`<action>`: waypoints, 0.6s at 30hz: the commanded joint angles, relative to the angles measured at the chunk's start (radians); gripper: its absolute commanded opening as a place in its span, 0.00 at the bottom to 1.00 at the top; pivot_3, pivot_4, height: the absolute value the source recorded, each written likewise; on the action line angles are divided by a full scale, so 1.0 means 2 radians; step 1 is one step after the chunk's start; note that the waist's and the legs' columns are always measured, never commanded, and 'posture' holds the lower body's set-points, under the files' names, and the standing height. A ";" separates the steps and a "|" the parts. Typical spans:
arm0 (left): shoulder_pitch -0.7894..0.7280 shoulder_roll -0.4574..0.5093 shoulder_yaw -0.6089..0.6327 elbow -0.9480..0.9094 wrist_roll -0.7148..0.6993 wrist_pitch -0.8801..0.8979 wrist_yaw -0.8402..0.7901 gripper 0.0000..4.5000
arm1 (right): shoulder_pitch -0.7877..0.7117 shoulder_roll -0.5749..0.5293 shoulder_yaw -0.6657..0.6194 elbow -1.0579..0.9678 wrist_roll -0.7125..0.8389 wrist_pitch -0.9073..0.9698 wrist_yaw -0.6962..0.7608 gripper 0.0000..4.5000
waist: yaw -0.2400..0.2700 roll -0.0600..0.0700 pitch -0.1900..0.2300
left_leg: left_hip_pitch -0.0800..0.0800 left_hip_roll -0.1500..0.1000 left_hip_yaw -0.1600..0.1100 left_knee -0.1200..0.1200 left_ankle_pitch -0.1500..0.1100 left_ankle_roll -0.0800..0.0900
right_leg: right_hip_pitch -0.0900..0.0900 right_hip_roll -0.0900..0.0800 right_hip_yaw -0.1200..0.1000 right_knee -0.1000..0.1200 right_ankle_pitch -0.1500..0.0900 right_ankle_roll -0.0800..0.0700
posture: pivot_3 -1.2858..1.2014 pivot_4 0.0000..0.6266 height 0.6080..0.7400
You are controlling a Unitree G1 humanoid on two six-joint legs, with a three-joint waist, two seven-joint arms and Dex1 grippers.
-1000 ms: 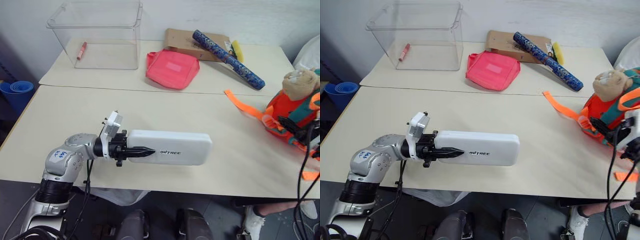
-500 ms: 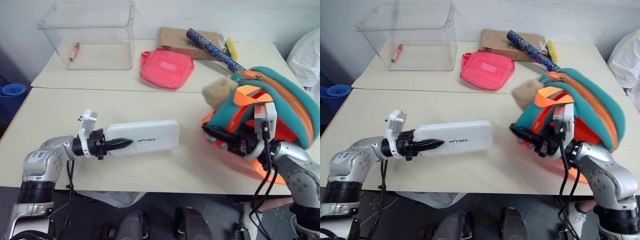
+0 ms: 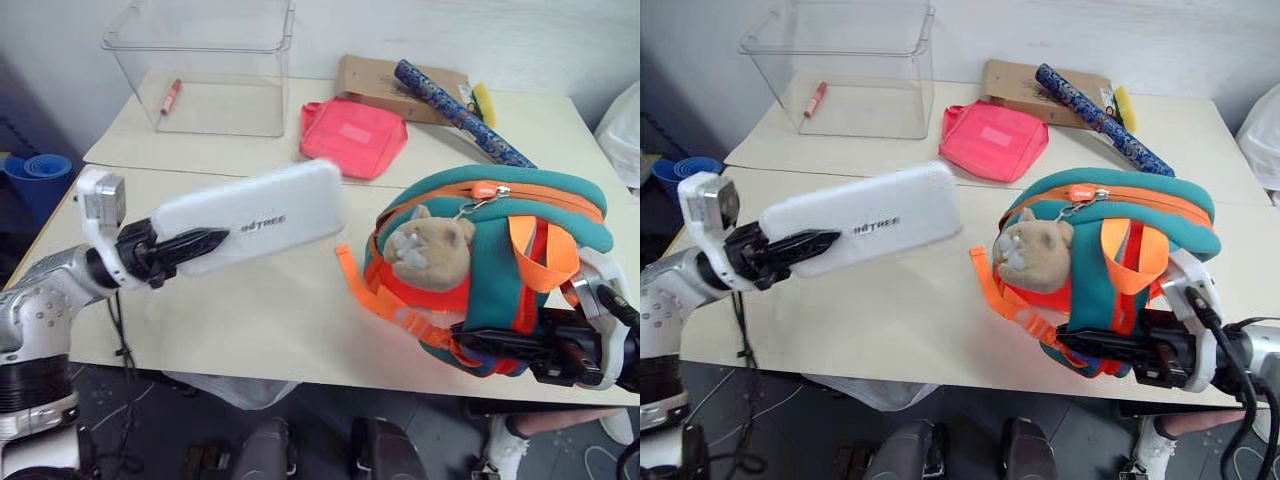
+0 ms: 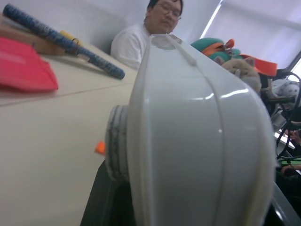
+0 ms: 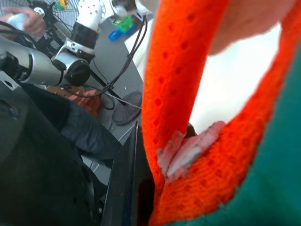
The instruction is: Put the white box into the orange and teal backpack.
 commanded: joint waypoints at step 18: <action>-0.164 -0.028 -0.223 0.037 0.166 -0.184 -0.158 0.37 | -0.021 0.039 0.030 -0.002 -0.072 -0.040 0.006 0.00 | 0.000 -0.001 0.000 | 0.000 0.000 0.002 0.001 0.001 0.000 | 0.000 0.002 0.001 0.000 0.000 0.001 | 0.52 0.24 1.00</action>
